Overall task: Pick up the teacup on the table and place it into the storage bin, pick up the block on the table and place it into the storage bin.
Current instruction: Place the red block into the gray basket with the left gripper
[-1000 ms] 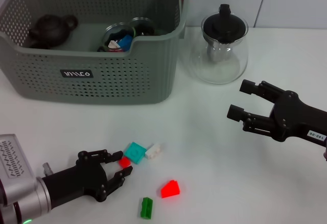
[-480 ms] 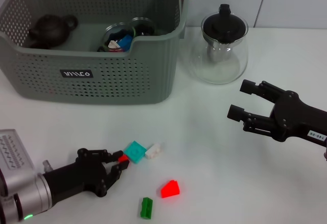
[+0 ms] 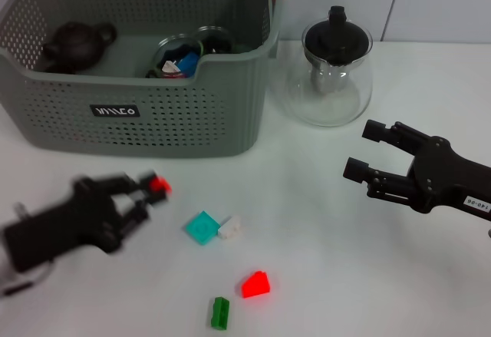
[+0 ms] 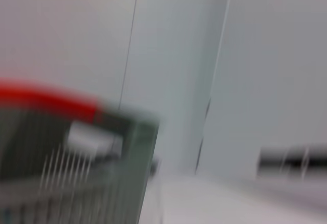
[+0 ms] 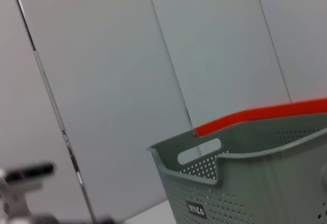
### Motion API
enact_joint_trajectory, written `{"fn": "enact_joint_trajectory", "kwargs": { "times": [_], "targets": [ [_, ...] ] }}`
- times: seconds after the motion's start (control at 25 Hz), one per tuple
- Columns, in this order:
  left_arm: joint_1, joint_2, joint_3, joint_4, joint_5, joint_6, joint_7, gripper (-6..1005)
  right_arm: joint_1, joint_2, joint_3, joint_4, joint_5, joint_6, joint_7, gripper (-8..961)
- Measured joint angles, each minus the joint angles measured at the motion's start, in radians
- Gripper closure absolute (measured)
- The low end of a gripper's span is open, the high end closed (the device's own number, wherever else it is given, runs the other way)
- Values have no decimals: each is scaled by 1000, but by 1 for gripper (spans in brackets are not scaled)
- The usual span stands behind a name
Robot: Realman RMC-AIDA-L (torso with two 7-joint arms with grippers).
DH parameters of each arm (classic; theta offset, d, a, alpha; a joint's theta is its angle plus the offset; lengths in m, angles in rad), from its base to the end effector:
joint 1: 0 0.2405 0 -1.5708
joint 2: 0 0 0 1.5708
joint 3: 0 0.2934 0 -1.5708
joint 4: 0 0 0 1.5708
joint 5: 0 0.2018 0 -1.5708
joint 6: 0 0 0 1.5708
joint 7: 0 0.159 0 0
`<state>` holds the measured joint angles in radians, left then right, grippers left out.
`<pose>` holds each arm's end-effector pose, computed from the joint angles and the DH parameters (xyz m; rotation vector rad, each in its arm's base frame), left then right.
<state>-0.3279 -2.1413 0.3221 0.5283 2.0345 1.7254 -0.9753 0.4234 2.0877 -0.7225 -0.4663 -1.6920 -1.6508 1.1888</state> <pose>-0.3293 0.2624 -0.0343 -2.4306 -0.5516 -0.9477 0.2824 0.3060 -0.0384 -2.5404 0.6359 1.1218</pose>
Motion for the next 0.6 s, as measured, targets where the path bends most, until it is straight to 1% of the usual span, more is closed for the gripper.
{"fn": "enact_joint_trajectory", "kwargs": {
  "times": [0.08, 0.12, 0.2, 0.24, 0.32, 0.44, 0.52, 0.6],
  "targets": [
    [-18, 21, -90, 25, -19, 150, -75, 785, 1, 1, 0, 0, 0, 3, 0, 8],
    [-33, 31, -132, 34, -43, 205, -121, 782, 2, 1, 0, 0, 0, 3, 0, 8],
    [-67, 48, -212, 57, -118, 280, -244, 777, 4, 2, 0, 0, -1, 4, -2, 8],
    [-81, 55, -234, 73, -161, 287, -308, 774, 4, 2, 0, 0, -1, 4, -2, 8],
    [-129, 76, -258, 116, -257, 268, -455, 769, 5, 4, 0, 0, -1, 5, -5, 8],
    [-207, 111, -243, 155, -294, 177, -593, 761, 6, 6, 0, 0, -2, 6, -6, 8],
    [-266, 137, -207, 166, -289, 90, -656, 756, 8, 7, 0, 0, -2, 6, -5, 8],
    [-308, 154, -130, 187, -274, -14, -702, 750, 9, 6, 0, 1, -2, 6, -3, 8]
  ]
}}
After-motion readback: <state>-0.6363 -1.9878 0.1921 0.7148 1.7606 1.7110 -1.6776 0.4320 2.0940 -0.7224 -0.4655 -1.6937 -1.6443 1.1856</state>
